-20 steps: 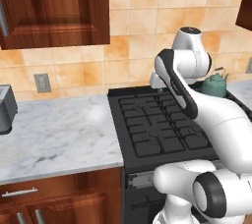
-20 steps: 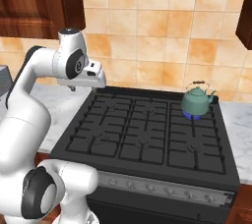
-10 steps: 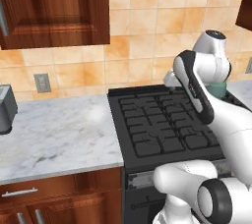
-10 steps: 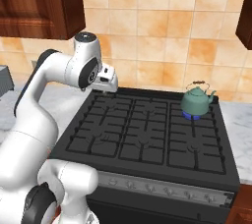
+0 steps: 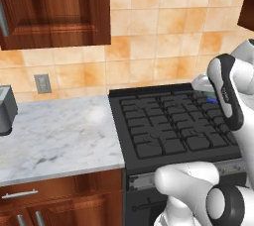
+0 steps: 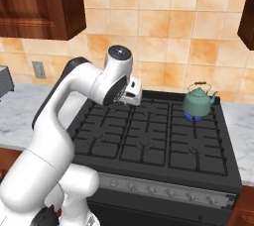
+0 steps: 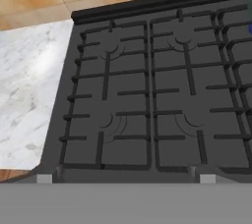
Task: The kettle is done boiling. Turn off the stove, then wait for 300 timesteps before moving the kettle to the dining table.
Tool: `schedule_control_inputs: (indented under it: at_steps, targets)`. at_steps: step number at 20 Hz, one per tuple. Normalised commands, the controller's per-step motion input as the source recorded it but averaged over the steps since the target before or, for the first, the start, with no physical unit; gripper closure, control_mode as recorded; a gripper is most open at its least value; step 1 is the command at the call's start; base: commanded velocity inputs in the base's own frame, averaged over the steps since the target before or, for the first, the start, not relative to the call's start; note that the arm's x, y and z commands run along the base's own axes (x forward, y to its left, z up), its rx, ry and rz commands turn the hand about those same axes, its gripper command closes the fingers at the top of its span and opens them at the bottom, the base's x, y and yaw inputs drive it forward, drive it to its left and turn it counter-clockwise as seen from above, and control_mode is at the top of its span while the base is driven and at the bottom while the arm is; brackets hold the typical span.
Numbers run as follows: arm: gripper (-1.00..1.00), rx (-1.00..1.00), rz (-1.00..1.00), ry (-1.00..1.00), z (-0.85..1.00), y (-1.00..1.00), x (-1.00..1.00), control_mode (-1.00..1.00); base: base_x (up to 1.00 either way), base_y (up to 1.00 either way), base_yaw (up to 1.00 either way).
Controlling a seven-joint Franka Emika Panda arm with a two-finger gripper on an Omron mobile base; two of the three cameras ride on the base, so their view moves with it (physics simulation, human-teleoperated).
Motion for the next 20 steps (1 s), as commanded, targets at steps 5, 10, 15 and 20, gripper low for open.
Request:
schedule_control_inputs:
  at_steps: [5,10,15,20]
  targets:
    - [-1.0,0.02,0.0,-0.05,-0.15,-0.63,-0.32,-1.0,0.0,0.0,0.0]
    - [-1.0,0.0,0.0,-0.01,-0.36,-0.45,-0.16,-1.0,0.0,0.0,0.0]
    - [-1.0,-0.01,0.0,-0.08,-0.37,-0.42,-0.31,-1.0,0.0,0.0,0.0]
    - [-1.0,-0.02,0.0,-0.17,-0.32,-0.41,-0.39,-1.0,0.0,0.0,0.0]
